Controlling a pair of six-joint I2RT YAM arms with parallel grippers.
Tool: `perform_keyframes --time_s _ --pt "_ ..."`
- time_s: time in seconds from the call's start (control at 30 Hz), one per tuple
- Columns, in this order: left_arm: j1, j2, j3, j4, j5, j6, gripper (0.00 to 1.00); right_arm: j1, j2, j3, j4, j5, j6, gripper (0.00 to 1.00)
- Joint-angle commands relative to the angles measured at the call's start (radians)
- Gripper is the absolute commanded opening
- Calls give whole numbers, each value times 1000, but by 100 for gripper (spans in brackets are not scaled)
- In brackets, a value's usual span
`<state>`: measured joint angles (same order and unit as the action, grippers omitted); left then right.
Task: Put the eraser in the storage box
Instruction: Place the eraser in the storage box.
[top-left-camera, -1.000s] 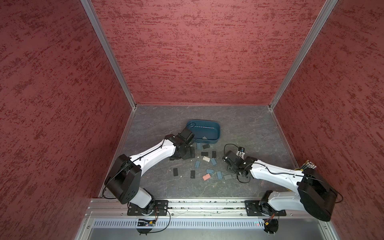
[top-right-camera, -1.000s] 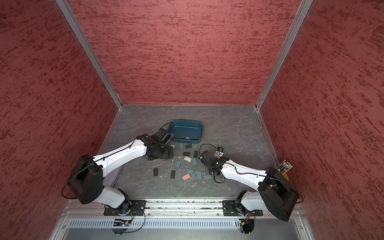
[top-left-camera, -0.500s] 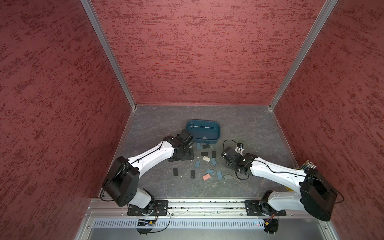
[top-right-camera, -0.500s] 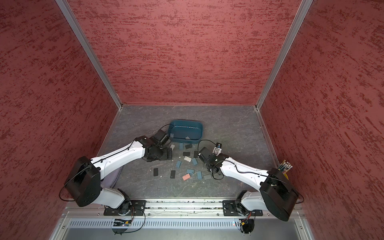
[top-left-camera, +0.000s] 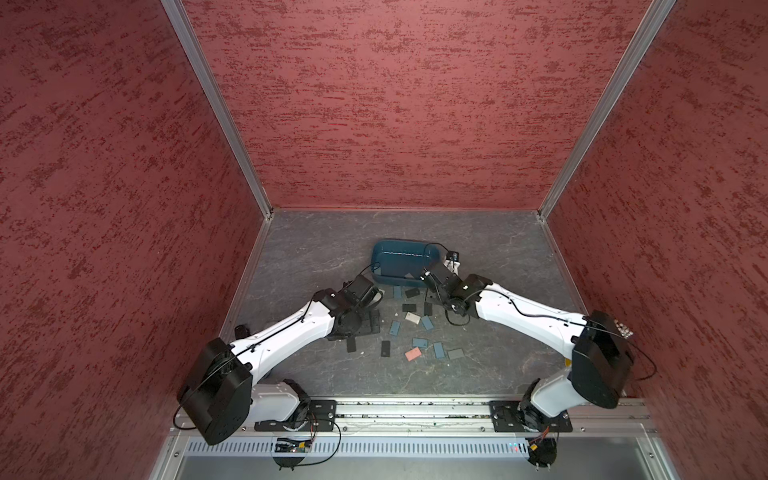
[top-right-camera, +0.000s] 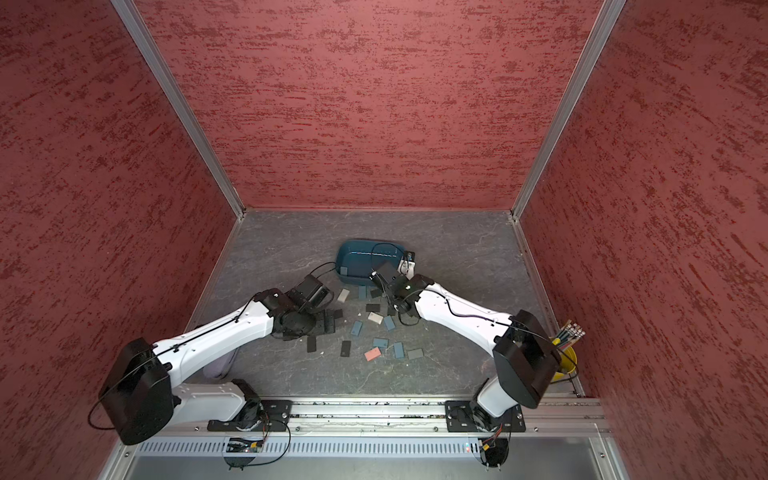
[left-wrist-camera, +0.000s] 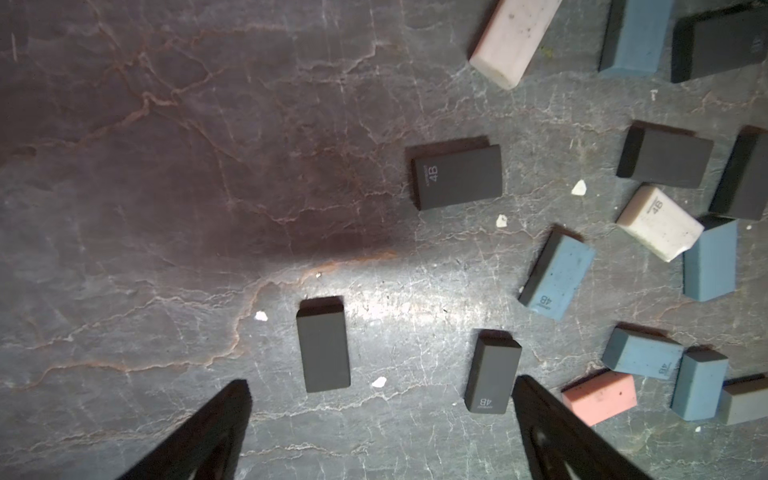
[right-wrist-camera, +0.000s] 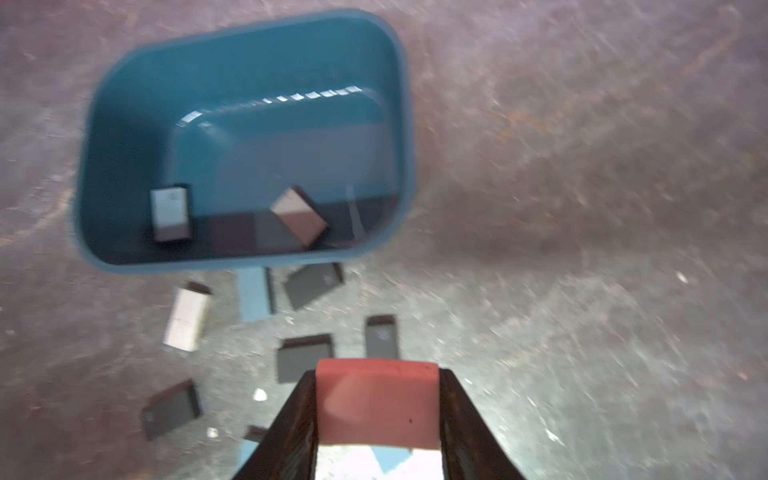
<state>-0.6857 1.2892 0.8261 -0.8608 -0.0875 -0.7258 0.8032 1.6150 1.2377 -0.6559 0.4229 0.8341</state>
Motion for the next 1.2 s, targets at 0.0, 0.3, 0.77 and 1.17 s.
perform_keyframes --time_s 0.0,0.3,0.77,1.17 --pt "-14 -20 -33 -3 -14 -37 100 -2 72 112 6 22 -75 42" --pt "-33 18 -88 43 -1 -55 100 -48 271 310 22 -1 -167 43" --pt "-34 77 -93 62 -26 -75 100 -93 349 352 61 -48 -238 55" --pt "-27 117 -96 77 -55 -93 100 -93 174 229 166 -100 -278 96"
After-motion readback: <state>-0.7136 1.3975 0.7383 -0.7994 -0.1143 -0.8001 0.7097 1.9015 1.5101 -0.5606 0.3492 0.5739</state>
